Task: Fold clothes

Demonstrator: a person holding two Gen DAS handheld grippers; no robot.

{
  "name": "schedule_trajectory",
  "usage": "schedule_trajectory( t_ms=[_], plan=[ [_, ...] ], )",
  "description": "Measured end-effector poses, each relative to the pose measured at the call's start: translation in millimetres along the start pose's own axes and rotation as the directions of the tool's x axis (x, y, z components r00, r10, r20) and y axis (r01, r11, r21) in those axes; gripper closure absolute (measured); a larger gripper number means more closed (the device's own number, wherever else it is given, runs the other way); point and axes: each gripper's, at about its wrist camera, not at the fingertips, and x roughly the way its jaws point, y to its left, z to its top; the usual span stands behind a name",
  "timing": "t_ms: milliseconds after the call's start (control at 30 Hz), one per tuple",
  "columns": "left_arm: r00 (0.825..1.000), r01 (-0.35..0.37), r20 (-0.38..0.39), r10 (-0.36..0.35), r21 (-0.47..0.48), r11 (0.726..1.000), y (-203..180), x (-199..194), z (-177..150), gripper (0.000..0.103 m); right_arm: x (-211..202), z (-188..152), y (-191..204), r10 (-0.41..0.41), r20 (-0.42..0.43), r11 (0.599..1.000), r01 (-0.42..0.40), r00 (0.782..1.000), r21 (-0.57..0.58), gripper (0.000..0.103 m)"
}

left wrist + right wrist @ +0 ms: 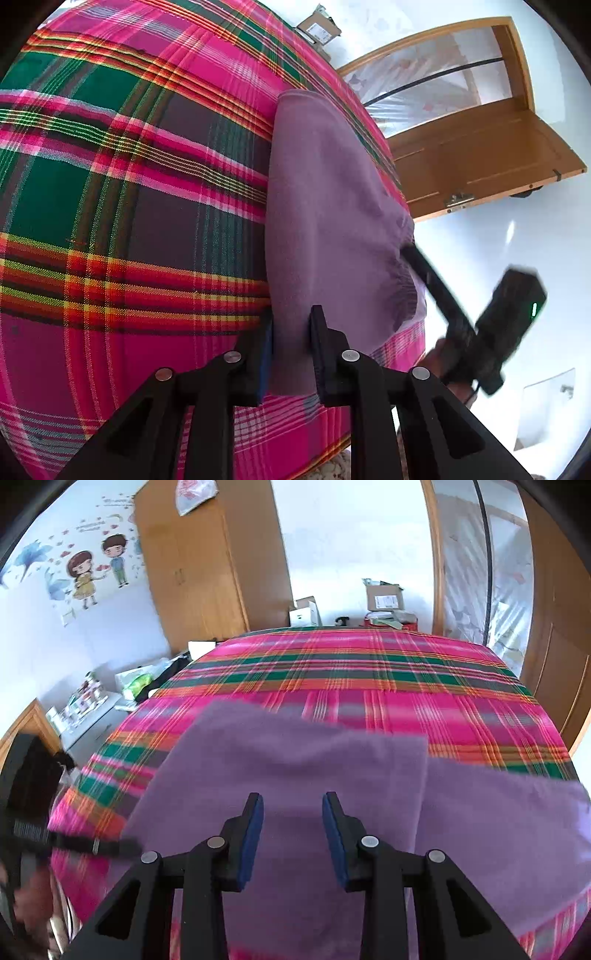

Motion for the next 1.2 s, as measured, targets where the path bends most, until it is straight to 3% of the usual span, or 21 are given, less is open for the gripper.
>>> schedule_trajectory(
  t_ms=[100,233,333,467,700,833,1200],
  plan=[
    [1.0,-0.001,-0.005,0.001,0.001,1.0,1,1,2,0.081,22,21,-2,-0.005,-0.023,1.0,0.005,1.0,0.009,0.069],
    [1.0,-0.003,-0.016,0.003,0.027,1.0,-2,2,5,0.08,55,33,0,-0.13,-0.126,0.992,0.129,0.983,-0.01,0.075],
    [1.0,-0.003,-0.021,0.004,0.054,0.999,-4,4,6,0.08,72,36,0,-0.157,-0.172,0.988,0.155,0.972,-0.024,0.077],
    [1.0,0.002,-0.024,0.0,0.075,0.997,-6,5,9,0.08,83,42,1,-0.177,-0.179,0.984,0.174,0.968,-0.028,0.077],
    [1.0,0.007,-0.024,-0.005,0.095,0.995,-7,7,10,0.08,92,48,-6,-0.166,-0.223,0.985,0.172,0.961,0.01,0.077],
    [1.0,0.014,-0.023,-0.013,0.084,0.996,-5,6,10,0.08,84,54,-18,-0.107,-0.231,0.982,0.14,0.967,0.129,0.077],
    [1.0,0.025,-0.019,-0.024,0.07,0.997,8,-9,-5,0.076,99,58,-14,-0.166,-0.263,0.974,0.2,0.951,0.109,0.077]
  ],
)
